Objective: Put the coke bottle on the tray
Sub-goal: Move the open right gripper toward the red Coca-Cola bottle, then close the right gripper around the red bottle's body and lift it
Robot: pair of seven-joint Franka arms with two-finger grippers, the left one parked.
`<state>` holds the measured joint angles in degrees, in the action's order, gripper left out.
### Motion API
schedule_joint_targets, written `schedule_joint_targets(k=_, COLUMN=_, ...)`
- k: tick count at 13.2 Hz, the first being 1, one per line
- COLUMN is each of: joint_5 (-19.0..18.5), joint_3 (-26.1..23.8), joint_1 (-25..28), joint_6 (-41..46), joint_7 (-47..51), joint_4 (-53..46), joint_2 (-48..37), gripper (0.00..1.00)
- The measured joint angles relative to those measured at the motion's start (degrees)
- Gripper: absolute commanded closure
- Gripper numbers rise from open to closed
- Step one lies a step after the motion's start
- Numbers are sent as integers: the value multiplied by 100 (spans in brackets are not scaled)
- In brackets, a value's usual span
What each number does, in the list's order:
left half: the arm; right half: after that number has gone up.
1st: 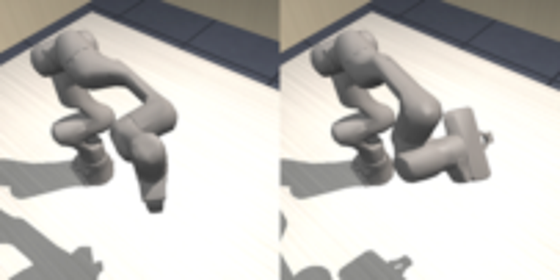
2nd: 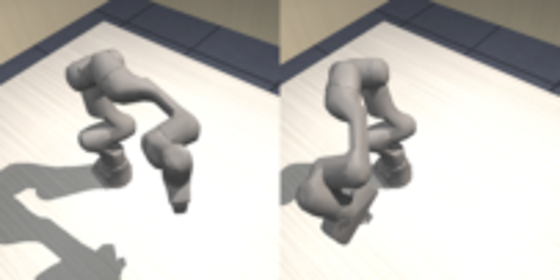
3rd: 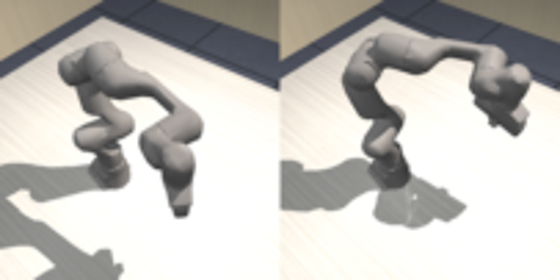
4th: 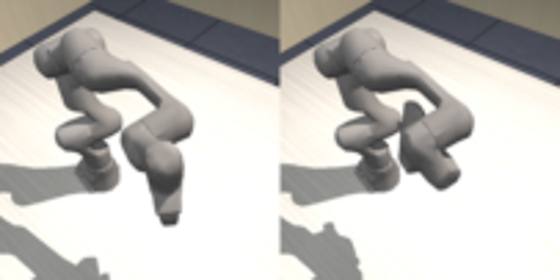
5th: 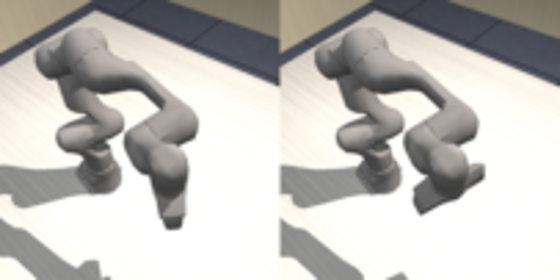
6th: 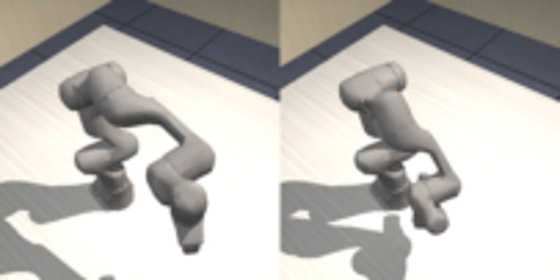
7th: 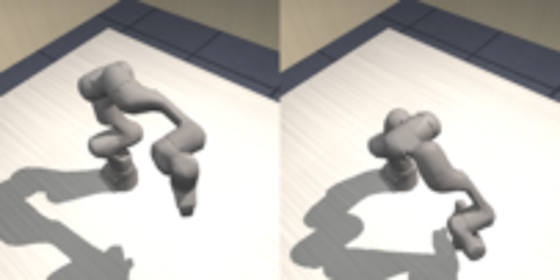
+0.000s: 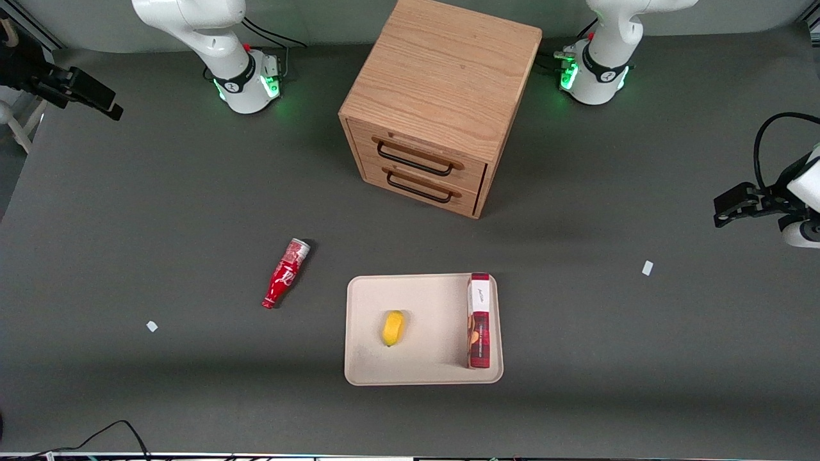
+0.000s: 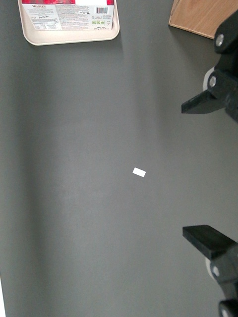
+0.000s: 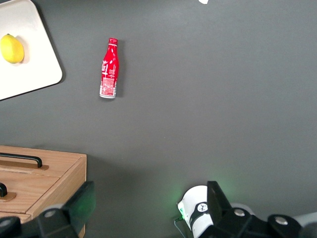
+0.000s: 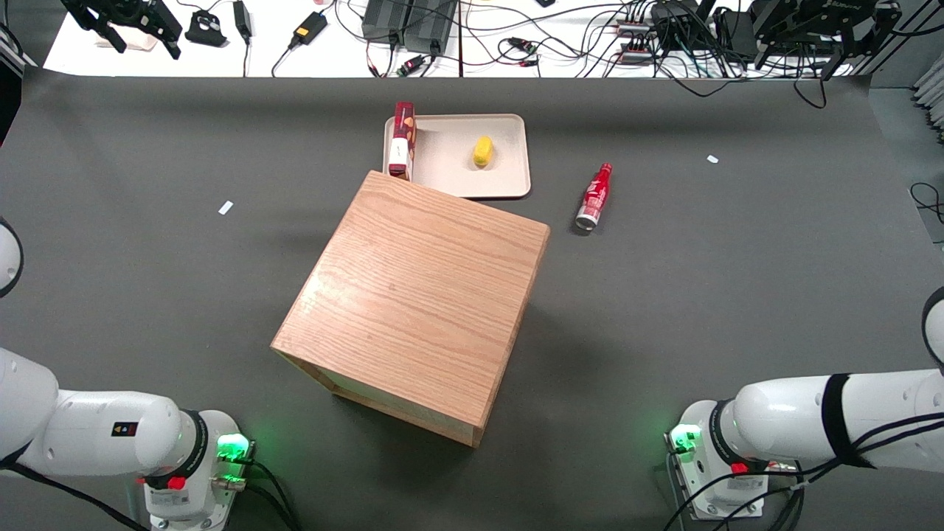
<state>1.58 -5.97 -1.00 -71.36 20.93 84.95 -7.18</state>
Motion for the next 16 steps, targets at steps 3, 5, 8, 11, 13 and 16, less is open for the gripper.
schedule_joint_targets(k=3, joint_5=0, joint_3=7, joint_1=0, joint_6=-13, joint_7=11, joint_4=-2, joint_2=15, gripper=0)
schedule_joint_targets(k=5, joint_5=0, joint_3=10, joint_1=0, joint_6=67, joint_7=10, joint_4=-2, joint_2=15, gripper=0)
schedule_joint_targets(k=8, joint_5=10, joint_3=-62, joint_1=13, joint_6=69, joint_7=11, joint_4=-38, joint_2=58, gripper=0)
schedule_joint_targets(k=11, joint_5=185, joint_3=-489, joint_1=24, joint_6=-119, joint_7=615, joint_4=-459, joint_2=676, gripper=0)
schedule_joint_targets(k=13, joint_5=274, joint_3=-796, joint_1=48, joint_6=-750, joint_7=1328, joint_4=-552, joint_2=1416, gripper=0)
schedule_joint_targets(k=16, joint_5=256, joint_3=-996, joint_1=108, joint_6=-2162, joint_7=2216, joint_4=-66, joint_2=2604, gripper=0)
